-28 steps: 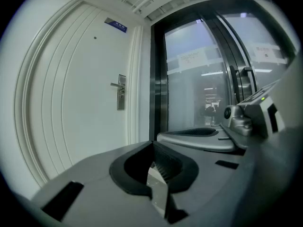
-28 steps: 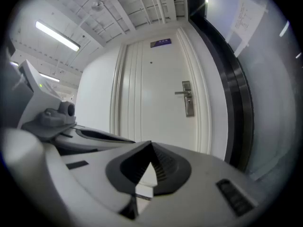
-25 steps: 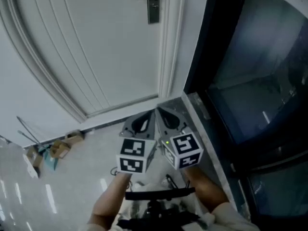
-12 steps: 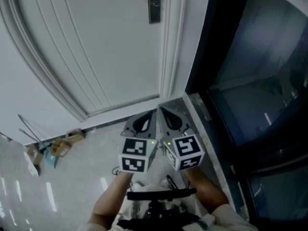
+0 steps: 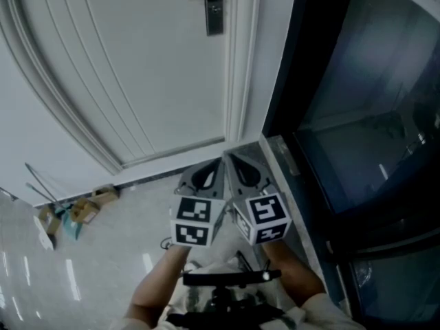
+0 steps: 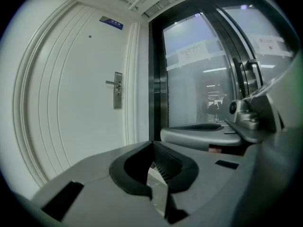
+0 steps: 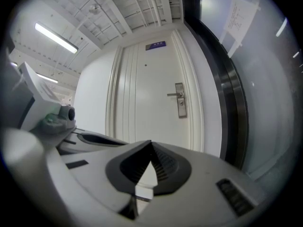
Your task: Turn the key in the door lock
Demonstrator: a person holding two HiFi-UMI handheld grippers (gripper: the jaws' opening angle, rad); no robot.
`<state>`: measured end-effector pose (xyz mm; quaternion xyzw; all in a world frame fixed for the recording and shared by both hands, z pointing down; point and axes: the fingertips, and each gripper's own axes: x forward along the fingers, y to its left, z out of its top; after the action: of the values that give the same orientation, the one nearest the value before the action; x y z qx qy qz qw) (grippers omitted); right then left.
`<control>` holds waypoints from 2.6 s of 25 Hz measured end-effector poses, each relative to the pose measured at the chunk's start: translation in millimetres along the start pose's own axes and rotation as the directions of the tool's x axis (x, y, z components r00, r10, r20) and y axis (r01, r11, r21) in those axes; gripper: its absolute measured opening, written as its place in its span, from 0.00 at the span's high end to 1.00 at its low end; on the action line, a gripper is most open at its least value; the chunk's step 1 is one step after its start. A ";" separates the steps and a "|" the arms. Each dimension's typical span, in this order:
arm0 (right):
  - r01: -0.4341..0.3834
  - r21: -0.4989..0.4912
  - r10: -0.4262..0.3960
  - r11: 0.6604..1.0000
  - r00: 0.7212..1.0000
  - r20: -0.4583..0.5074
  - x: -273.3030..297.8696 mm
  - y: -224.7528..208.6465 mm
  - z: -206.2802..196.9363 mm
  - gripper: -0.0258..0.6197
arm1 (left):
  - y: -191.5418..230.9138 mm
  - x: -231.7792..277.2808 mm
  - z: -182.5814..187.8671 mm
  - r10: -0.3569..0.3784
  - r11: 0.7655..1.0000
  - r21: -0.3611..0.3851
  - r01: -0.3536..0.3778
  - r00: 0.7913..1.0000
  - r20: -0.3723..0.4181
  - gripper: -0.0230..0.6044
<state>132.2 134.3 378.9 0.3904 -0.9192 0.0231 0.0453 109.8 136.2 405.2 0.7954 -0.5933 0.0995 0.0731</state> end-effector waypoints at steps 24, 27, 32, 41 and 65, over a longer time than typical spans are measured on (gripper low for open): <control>0.037 -0.007 -0.037 0.999 0.999 0.020 67.3 -60.8 3.8 0.95 | 36.4 85.5 20.0 -0.001 1.000 0.007 0.000 1.000 0.015 0.94; 0.055 -0.012 -0.055 0.998 0.998 0.019 97.2 -63.7 5.4 0.95 | 61.0 101.5 23.3 -0.018 1.000 0.008 0.018 1.000 0.020 0.94; 0.080 -0.023 -0.080 0.997 0.997 -0.001 142.5 -53.7 11.6 0.95 | 105.5 117.6 31.4 -0.054 0.999 0.006 0.054 0.998 0.025 0.94; 0.126 -0.058 -0.127 0.990 0.992 -0.006 211.6 -31.1 28.7 0.95 | 175.4 134.1 40.5 -0.110 0.994 0.008 0.109 0.993 0.043 0.94; 0.175 -0.314 -0.174 0.933 0.984 0.031 304.8 -85.4 73.1 0.95 | 235.5 217.1 94.4 -0.151 0.988 0.046 0.147 0.984 0.098 0.94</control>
<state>-21.7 -148.8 337.7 0.4581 -0.8729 -0.1287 0.1076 -49.2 -154.9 366.6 0.8430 -0.5329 0.0649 0.0349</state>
